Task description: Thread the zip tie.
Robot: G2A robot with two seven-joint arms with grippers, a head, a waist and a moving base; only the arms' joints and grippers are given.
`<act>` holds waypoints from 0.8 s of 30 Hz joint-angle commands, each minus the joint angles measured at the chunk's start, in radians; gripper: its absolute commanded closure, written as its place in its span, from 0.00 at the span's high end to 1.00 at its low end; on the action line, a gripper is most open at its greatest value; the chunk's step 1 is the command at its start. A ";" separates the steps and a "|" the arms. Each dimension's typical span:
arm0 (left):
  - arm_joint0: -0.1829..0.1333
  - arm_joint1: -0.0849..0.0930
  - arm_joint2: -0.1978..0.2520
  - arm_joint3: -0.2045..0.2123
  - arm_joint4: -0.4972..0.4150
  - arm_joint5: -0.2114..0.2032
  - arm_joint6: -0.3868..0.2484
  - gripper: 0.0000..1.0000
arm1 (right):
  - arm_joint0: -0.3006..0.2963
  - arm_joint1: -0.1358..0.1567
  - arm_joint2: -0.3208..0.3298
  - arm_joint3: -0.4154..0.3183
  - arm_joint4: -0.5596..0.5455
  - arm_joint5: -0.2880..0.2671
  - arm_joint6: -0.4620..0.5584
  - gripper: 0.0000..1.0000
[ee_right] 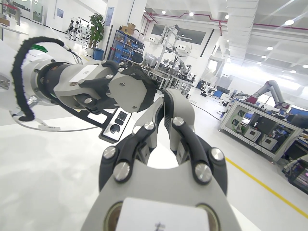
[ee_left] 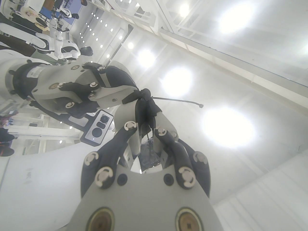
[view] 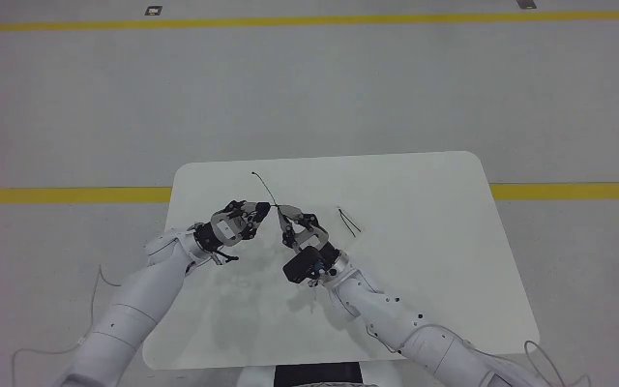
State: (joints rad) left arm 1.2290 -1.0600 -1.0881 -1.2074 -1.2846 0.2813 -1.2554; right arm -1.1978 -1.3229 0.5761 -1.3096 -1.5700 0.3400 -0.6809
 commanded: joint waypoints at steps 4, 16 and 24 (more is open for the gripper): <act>0.000 0.000 0.000 0.000 0.000 0.000 0.000 0.00 | 0.000 0.001 0.000 0.003 0.000 0.000 0.004 0.00; 0.000 0.000 0.000 0.000 0.000 0.000 0.000 0.00 | -0.013 0.011 0.033 0.007 0.000 0.000 0.012 0.00; 0.000 0.000 0.000 0.000 0.000 0.000 0.000 0.00 | -0.028 0.023 0.065 0.001 0.000 0.000 0.010 0.00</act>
State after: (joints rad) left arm 1.2290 -1.0599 -1.0881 -1.2074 -1.2846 0.2813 -1.2554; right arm -1.2244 -1.3013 0.6374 -1.3082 -1.5700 0.3400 -0.6702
